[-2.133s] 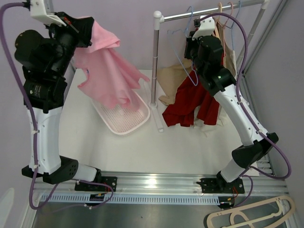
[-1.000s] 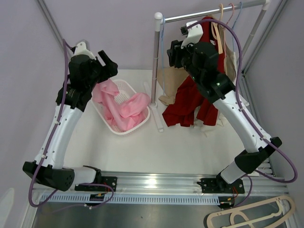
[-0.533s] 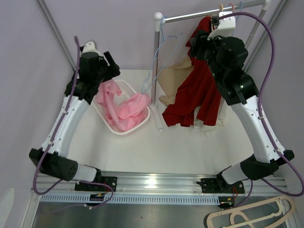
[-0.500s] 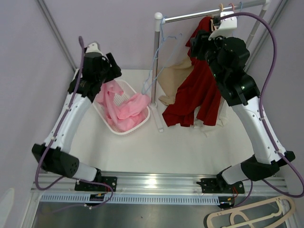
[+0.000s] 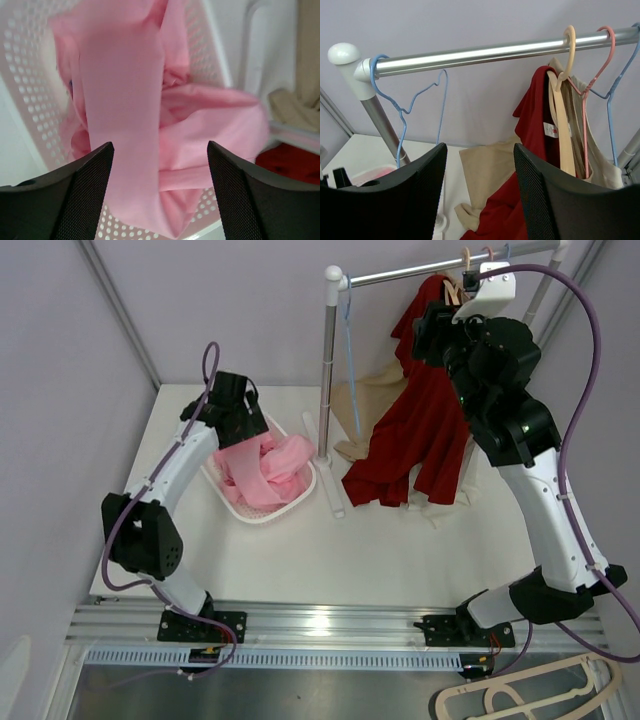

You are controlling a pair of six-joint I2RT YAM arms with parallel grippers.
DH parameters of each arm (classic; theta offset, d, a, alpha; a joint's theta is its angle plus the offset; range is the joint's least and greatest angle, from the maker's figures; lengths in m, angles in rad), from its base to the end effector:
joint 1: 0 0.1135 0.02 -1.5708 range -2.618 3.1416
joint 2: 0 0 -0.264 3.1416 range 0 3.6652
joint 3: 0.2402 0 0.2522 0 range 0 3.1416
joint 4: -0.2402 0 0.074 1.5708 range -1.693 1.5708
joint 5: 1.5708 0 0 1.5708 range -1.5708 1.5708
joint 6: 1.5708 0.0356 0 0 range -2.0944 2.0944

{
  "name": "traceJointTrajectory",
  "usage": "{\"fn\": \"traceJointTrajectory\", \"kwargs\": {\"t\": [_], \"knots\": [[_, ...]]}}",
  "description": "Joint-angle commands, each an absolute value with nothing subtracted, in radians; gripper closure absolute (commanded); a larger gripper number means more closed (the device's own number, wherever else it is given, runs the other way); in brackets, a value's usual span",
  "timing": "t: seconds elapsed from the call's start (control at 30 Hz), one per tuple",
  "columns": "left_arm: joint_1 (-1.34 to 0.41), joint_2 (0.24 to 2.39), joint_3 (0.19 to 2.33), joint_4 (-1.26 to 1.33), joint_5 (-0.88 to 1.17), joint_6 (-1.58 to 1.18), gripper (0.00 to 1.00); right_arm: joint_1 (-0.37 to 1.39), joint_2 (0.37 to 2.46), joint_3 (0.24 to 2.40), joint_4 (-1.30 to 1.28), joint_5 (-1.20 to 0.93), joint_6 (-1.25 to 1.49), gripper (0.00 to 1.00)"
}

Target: Remove the t-shirt from the hanger

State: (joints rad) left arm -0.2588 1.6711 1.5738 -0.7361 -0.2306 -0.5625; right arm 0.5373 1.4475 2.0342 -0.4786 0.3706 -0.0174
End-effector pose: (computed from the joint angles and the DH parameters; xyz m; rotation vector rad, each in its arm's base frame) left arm 0.3589 -0.0866 0.3317 -0.4645 2.3327 -0.1142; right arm 0.2341 0.1245 0.5726 -0.1050 1.4681 0.1517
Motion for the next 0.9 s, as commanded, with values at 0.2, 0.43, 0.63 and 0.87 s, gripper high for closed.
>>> {"fn": "traceJointTrajectory", "kwargs": {"t": [0.2,0.43,0.63,0.87], "knots": [[-0.361,1.472,1.477,-0.699,-0.305,-0.579,0.2,0.486,1.494,2.086,-0.535,0.413,-0.006,0.39],[-0.59,1.287,1.563,-0.716,-0.454,-0.483,0.15,0.416,1.633,2.268,-0.673,0.4,-0.005,0.4],[-0.629,1.2,1.594,-0.704,-0.38,-0.462,0.14,0.327,1.716,2.395,-0.772,0.316,0.023,0.36],[-0.661,1.167,1.625,-0.735,-0.379,-0.443,0.15,0.201,1.733,2.391,-0.793,0.181,0.063,0.36]]}}
